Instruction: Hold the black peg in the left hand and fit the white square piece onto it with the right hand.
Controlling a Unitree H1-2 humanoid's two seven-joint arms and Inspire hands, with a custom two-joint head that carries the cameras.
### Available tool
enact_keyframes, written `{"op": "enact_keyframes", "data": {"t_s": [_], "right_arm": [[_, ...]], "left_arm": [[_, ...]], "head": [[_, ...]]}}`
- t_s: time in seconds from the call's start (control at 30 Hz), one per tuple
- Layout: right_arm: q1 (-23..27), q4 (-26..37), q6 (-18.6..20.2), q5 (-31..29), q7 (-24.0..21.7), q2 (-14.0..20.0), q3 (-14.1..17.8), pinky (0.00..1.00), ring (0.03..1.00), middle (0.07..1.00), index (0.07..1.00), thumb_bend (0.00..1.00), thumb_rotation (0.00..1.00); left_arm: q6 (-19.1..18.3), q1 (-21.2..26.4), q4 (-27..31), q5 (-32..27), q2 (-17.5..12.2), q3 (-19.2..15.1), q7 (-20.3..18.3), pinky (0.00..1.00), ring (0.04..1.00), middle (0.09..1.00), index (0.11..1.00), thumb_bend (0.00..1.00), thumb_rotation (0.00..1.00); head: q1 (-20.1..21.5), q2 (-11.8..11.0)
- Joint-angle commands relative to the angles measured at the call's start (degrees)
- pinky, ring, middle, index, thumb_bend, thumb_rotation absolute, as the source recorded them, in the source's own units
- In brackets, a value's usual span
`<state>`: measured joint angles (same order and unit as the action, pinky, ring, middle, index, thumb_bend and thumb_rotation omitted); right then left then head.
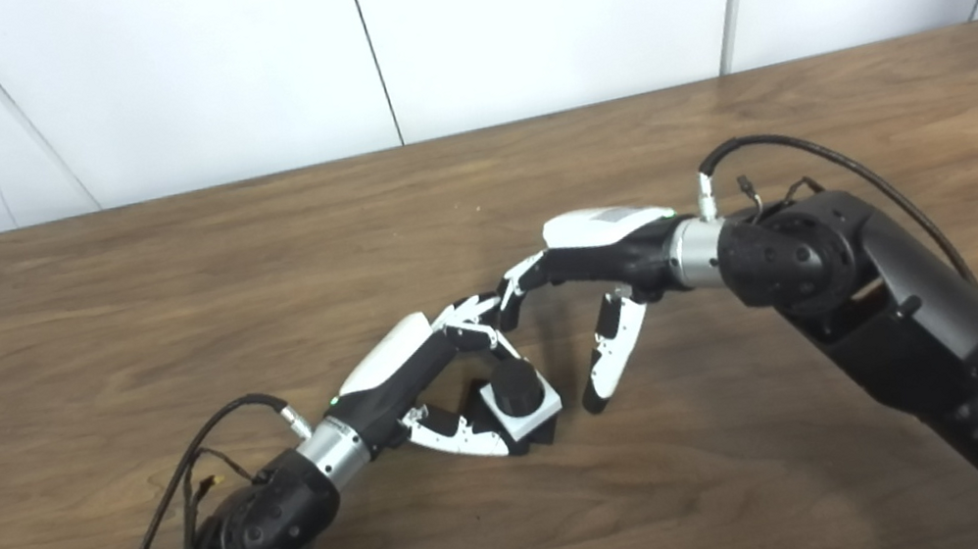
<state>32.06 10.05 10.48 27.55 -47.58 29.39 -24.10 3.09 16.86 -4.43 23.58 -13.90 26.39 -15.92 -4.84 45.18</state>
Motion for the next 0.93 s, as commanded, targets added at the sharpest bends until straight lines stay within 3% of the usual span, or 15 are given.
{"op": "enact_keyframes", "data": {"t_s": [0.0, 0.37, 0.6, 0.7, 0.9], "right_arm": [[2.93, 0.53, 0.59, -0.42, 0.70, 1.45, 1.85, 0.84, 0.910, 0.905, 0.760, 0.87, 0.22], [2.03, -1.84, 1.12, -2.42, 4.53, 3.18, 9.10, 0.73, 0.878, 0.888, 0.750, 0.79, 0.10], [-1.86, -2.03, 1.91, -3.28, 12.77, 0.33, 14.92, 0.79, 0.872, 0.869, 0.744, 0.73, 0.08], [-4.99, -1.70, 1.89, -4.08, 17.31, -1.72, 17.50, 0.75, 0.862, 0.869, 0.750, 0.71, 0.10], [-11.44, -0.32, 0.26, -6.18, 24.78, -5.57, 21.20, 0.73, 0.851, 0.858, 0.776, 0.72, 0.18]], "left_arm": [[-3.44, -1.27, -2.56, 1.67, -1.03, 1.48, -3.61, 1.00, 1.000, 1.000, 0.491, 0.52, 0.07], [-3.31, -1.54, -1.55, 1.27, -2.28, 1.03, -4.18, 1.00, 1.000, 1.000, 0.492, 0.52, 0.07], [-3.15, -1.59, -1.75, 1.33, -2.40, 1.10, -4.01, 1.00, 1.000, 1.000, 0.492, 0.52, 0.07], [-4.31, -1.71, -1.32, 2.16, -2.24, 1.13, -3.73, 1.00, 1.000, 0.987, 0.492, 0.52, 0.07], [-5.11, -2.46, 0.09, 3.40, -2.41, 0.35, -2.72, 0.88, 0.986, 0.934, 0.497, 0.52, 0.08]], "head": [[0.42, -0.01], [1.84, -0.19], [2.42, -0.38], [2.42, -0.38], [2.85, -0.50]]}}
